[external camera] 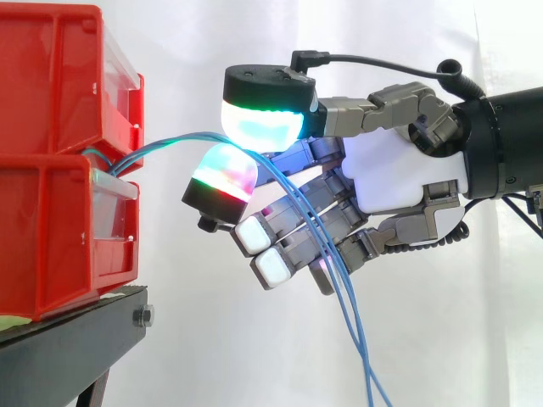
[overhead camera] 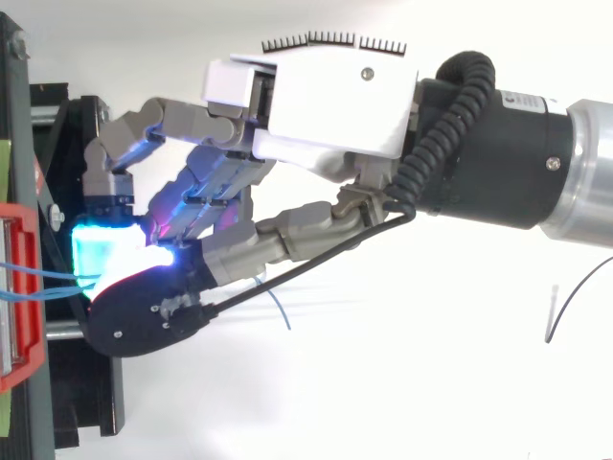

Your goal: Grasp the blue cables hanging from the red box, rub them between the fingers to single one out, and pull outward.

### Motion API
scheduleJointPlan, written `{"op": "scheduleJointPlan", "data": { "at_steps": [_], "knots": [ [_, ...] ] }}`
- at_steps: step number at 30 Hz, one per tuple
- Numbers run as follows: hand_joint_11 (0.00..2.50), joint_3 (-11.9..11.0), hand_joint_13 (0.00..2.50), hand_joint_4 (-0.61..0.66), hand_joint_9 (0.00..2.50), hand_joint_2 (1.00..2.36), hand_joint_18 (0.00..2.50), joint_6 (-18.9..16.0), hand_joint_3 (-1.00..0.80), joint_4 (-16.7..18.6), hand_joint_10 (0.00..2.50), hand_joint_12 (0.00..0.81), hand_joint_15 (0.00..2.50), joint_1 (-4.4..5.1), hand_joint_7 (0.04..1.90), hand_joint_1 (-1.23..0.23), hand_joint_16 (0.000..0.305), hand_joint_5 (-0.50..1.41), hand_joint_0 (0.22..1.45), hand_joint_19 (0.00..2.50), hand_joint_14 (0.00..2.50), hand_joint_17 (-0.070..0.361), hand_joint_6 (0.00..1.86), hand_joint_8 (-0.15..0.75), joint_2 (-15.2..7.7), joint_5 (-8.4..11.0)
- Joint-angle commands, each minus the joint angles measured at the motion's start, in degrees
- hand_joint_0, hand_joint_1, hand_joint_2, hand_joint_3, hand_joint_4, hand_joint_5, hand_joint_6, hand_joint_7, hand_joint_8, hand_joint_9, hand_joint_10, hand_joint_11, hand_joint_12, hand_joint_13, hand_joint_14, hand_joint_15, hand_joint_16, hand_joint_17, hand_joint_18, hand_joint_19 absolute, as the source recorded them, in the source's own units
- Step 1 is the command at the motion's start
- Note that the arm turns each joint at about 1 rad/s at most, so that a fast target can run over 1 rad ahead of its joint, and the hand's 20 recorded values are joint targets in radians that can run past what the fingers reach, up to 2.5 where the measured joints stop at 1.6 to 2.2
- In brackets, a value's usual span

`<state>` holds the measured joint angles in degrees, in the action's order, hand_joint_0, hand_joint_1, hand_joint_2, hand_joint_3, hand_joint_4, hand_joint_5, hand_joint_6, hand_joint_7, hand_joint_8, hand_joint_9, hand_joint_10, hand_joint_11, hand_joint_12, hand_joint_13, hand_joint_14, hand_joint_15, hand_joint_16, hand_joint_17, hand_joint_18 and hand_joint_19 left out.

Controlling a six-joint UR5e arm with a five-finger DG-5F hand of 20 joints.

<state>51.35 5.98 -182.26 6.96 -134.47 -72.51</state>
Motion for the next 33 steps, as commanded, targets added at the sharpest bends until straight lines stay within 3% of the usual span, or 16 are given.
{"op": "scheduleJointPlan", "data": {
  "at_steps": [1,7,21,25,33],
  "knots": [
    [0.63,-0.02,0.94,0.2,0.88,1.01,1.06,0.0,-0.27,-0.03,0.01,0.448,0.59,-0.02,1.11,-0.66,0.064,-0.16,0.54,0.73,0.02,0.143,0.81,0.374,0.0,0.0],
    [0.63,-0.02,0.93,0.22,0.86,1.01,1.04,0.0,-0.4,-0.03,0.01,0.45,0.59,0.07,1.1,-0.71,0.063,-0.16,0.53,0.72,0.02,0.142,0.81,0.375,0.0,0.0],
    [0.65,-0.02,0.92,0.2,0.84,1.01,1.03,0.0,-0.36,-0.03,0.01,0.424,0.59,-0.02,1.11,-0.82,0.059,-0.17,0.62,0.7,0.02,0.132,0.82,0.363,0.0,0.0],
    [0.66,-0.02,0.9,0.15,0.8,1.01,1.02,0.0,-0.33,-0.03,0.01,0.42,0.57,-0.02,1.03,-0.87,0.058,-0.2,0.68,0.67,0.02,0.131,0.86,0.347,0.0,0.0],
    [0.64,-0.02,0.83,0.13,0.68,1.0,0.95,0.0,-0.5,-0.03,0.01,0.416,0.56,-0.02,1.0,-0.95,0.057,-0.22,0.75,0.6,0.02,0.128,0.86,0.313,0.0,0.0]
  ]
}}
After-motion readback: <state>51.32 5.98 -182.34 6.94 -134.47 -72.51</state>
